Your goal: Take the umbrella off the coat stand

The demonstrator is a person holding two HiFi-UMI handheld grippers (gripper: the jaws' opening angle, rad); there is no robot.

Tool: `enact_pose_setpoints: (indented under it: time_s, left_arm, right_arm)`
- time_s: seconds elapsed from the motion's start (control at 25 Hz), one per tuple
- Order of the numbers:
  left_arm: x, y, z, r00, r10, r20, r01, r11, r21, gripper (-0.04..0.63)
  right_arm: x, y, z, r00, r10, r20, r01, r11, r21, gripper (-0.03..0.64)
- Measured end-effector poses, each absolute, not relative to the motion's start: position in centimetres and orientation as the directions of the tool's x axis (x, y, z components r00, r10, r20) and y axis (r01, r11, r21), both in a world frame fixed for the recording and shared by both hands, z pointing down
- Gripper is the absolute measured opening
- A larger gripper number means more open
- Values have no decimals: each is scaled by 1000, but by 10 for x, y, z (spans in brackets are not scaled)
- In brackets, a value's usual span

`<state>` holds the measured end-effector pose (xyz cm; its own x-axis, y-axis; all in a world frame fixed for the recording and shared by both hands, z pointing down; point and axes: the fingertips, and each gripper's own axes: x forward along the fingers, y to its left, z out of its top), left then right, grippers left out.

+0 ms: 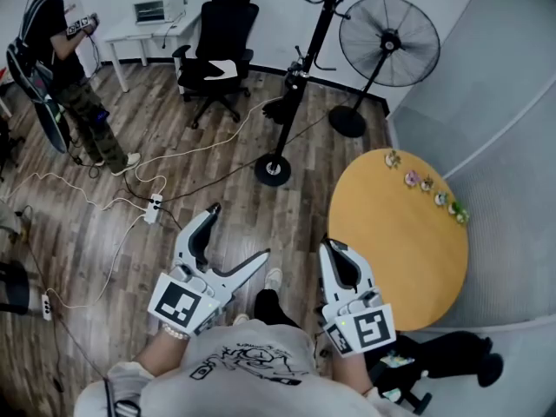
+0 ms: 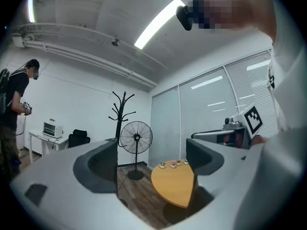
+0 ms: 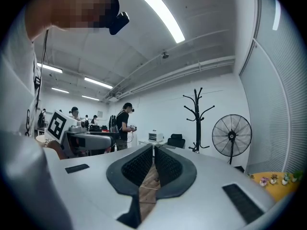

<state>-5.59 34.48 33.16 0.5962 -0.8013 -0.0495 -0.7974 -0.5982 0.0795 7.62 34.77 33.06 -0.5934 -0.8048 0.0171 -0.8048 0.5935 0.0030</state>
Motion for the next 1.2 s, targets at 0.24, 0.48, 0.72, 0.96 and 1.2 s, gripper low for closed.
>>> enact_pose_setpoints:
  time_s: [0.24,0.48,0.72,0.96,1.2]
  left_arm:
    - [-51,298,323,568,-822,-33,-819,-569,74,440]
    - [-35,258,323,594,-803,-57,-800,-596,63,434]
    - [-20,212,324,590,-806,-48,-802,-592,72,422]
    - [0,169,320,586,-809,-47,-806,-588,72,410]
    - [27,138,316,595,-802,-53,-798,-597,80,403]
  right_arm:
    - [87,305,327,-594,-804,12,-804,594,-1,29]
    - [95,262,324,-606,-795,12,-796,606,-7,28]
    - [109,218,319,-618,-786,13,-786,618,-7,28]
    - [130,179,313,-623,-782,9,-782,623,-3,26]
    - [153,150,309,-629,-778,7,-778,629,1,25]
